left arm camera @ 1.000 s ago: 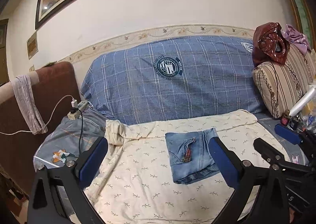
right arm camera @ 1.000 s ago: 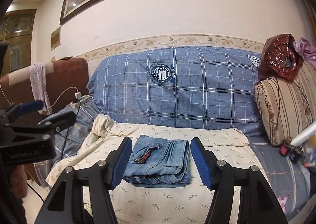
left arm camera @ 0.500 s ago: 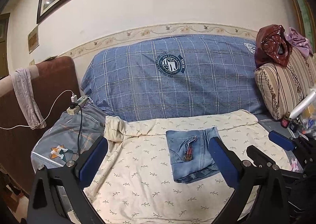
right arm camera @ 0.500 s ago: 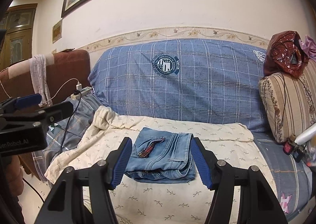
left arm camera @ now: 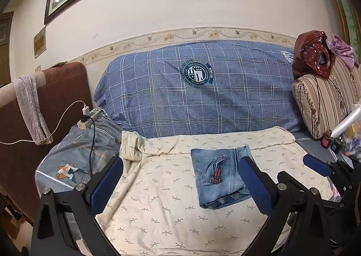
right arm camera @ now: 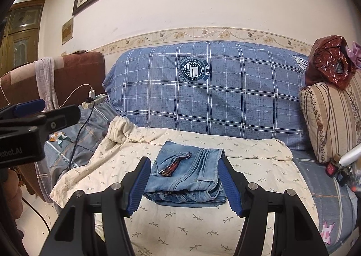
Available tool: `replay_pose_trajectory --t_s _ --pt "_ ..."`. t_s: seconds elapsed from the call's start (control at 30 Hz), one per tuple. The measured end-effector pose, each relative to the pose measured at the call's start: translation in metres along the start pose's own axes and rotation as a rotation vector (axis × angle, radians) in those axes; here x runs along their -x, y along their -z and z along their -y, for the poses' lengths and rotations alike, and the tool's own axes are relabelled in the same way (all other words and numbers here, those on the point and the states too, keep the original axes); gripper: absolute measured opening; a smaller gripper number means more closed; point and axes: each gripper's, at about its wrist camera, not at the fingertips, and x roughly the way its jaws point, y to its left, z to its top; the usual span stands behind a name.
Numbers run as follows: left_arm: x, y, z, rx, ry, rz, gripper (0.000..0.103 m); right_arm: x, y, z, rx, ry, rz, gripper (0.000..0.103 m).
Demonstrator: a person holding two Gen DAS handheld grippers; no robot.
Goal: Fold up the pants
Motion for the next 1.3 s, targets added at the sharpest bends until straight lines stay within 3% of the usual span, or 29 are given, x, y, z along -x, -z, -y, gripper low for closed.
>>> replay_pose_trajectory --t_s 0.53,1.3 --pt "0.001 -0.001 -0.008 0.031 0.050 0.011 0.102 0.000 -0.004 -0.003 0.008 -0.001 0.018 0.065" --pt "-0.007 0.002 -0.033 0.069 0.034 0.011 0.102 -0.008 -0.017 -0.025 0.036 -0.004 0.023 0.065"
